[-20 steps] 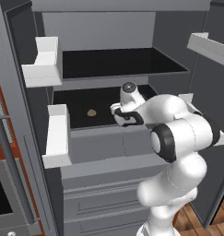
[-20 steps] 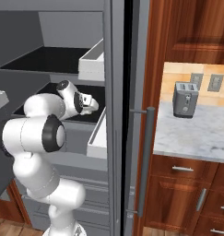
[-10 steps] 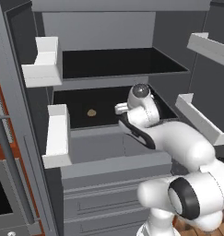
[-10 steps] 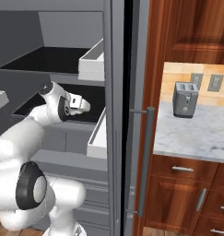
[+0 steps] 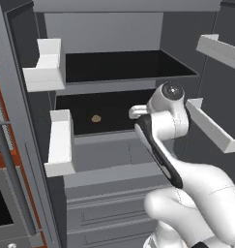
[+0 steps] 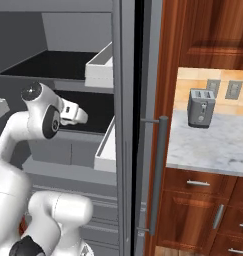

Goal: Grab the garlics from the fridge, place them in the blender, close the lid, and turn on the blender to create a marinade.

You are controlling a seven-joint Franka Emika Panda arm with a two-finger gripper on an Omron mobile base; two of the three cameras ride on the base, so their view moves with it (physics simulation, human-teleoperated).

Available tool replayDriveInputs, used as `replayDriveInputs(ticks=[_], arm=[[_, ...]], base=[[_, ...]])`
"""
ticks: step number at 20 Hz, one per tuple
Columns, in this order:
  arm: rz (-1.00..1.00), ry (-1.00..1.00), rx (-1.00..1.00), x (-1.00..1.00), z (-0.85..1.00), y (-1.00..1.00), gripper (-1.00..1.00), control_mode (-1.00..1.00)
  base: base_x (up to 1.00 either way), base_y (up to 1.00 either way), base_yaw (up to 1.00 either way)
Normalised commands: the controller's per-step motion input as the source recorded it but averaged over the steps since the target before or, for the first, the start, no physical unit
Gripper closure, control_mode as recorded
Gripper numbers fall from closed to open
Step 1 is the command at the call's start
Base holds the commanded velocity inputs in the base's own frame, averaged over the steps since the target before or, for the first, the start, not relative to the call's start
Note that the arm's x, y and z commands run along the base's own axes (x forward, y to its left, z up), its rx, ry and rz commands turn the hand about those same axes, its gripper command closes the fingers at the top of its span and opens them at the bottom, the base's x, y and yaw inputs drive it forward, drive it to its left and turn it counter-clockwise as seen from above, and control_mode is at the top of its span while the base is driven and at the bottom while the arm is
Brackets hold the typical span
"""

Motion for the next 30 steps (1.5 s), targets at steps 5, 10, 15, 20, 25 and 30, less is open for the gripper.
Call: replayDriveInputs(ticks=[5,10,15,20,25,30], arm=[[0.00,0.00,0.08,-1.00,0.40,0.07,1.00,-1.00],[0.02,0.07,0.01,-0.99,0.56,0.19,1.00,-1.00],[0.00,0.06,0.00,-0.69,0.46,0.04,1.00,-1.00],[0.00,0.05,0.02,-0.48,0.00,-0.32,1.00,-1.00],[0.00,0.00,-0.01,-0.64,-0.08,-0.03,1.00,-1.00],[0.00,0.00,-0.01,-0.14,-0.03,0.04,1.00,1.00]], base=[[0.00,0.00,0.00],[0.00,0.00,0.00],[0.00,0.00,0.00],[0.00,0.00,0.00],[0.00,0.00,0.00],[-0.75,0.04,-0.02]])
